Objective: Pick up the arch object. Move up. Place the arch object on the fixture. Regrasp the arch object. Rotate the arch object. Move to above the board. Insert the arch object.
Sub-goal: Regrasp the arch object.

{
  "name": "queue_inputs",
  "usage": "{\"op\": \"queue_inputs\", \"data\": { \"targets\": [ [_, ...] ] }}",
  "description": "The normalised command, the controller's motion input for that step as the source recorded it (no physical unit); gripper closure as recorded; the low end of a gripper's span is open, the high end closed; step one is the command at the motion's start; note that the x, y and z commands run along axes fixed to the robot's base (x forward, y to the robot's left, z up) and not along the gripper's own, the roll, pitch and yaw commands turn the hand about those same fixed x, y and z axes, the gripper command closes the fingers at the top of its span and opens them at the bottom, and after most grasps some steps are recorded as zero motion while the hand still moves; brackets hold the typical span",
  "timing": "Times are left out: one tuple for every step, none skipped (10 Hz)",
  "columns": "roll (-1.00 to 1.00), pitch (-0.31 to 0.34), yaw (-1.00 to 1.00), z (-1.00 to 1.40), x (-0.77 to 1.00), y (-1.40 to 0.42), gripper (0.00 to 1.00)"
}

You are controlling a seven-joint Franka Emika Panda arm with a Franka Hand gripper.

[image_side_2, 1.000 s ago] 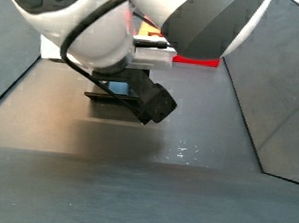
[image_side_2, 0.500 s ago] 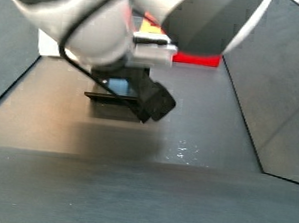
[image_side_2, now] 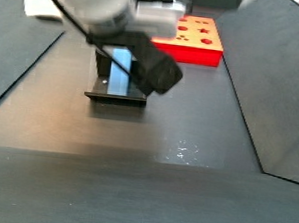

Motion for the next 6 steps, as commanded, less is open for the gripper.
{"op": "queue_inputs", "data": {
  "targets": [
    [0.06,0.061,-0.02,0.54,-0.03,0.00,0.00],
    [0.05,0.057,-0.03,0.29,-0.03,0.00,0.00],
    [1.00,0.043,0.01,0.95,-0.12,-0.88,0.00],
    [1.00,0.038,0.01,0.78,-0.10,-0.83,0.00],
    [1.00,0.031,0.01,0.68,-0.11,-0.75,0.00],
    [1.00,0.019,0.01,0.42,-0.12,-0.56,0.00]
  ]
}}
